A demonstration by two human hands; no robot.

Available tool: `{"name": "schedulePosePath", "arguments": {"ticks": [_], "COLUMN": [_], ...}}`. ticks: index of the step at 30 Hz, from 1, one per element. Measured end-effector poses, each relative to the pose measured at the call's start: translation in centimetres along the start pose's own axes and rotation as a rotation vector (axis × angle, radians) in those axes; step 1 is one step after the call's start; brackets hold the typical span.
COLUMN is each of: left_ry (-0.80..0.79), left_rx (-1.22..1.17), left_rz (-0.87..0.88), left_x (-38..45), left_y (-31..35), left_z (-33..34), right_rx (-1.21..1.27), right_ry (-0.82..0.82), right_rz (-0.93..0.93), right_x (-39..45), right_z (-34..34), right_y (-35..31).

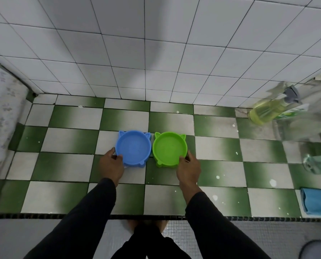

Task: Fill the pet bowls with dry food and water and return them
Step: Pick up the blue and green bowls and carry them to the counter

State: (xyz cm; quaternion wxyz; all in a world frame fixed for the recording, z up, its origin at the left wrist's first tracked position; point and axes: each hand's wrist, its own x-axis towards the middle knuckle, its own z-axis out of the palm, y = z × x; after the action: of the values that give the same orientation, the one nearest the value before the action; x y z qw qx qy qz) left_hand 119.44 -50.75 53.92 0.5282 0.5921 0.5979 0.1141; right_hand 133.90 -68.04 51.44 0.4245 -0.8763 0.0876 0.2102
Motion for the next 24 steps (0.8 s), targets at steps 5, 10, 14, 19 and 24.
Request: {"name": "schedulePosePath", "arguments": {"ticks": [5,10,14,19,24], "left_ry": [-0.035,-0.035,-0.051,-0.107,-0.128], "left_rx": [0.079,0.142,0.249,0.491,0.895], "left_rz": [0.043,0.024,0.019,0.150,0.303], "left_x": [-0.3,-1.3,-2.5,-4.3,-5.1], "left_y": [0.0,1.1,1.5,2.7,3.1], "left_z": [-0.2,-0.5,-1.3,-3.4,-5.8], "right_rx": [-0.058,-0.104,-0.234,-0.463,-0.717], "right_ry": [-0.048,-0.102,-0.177,-0.274,-0.300], "right_rz": [-0.035,-0.096,-0.195,-0.328,-0.510], "right_x": [0.0,-0.9,-1.9,-3.2,-3.8], "right_z": [-0.2,-1.5,-2.9,-5.1,-7.1], "right_y": [0.5,0.0,-0.7,-1.4,-2.8]}}
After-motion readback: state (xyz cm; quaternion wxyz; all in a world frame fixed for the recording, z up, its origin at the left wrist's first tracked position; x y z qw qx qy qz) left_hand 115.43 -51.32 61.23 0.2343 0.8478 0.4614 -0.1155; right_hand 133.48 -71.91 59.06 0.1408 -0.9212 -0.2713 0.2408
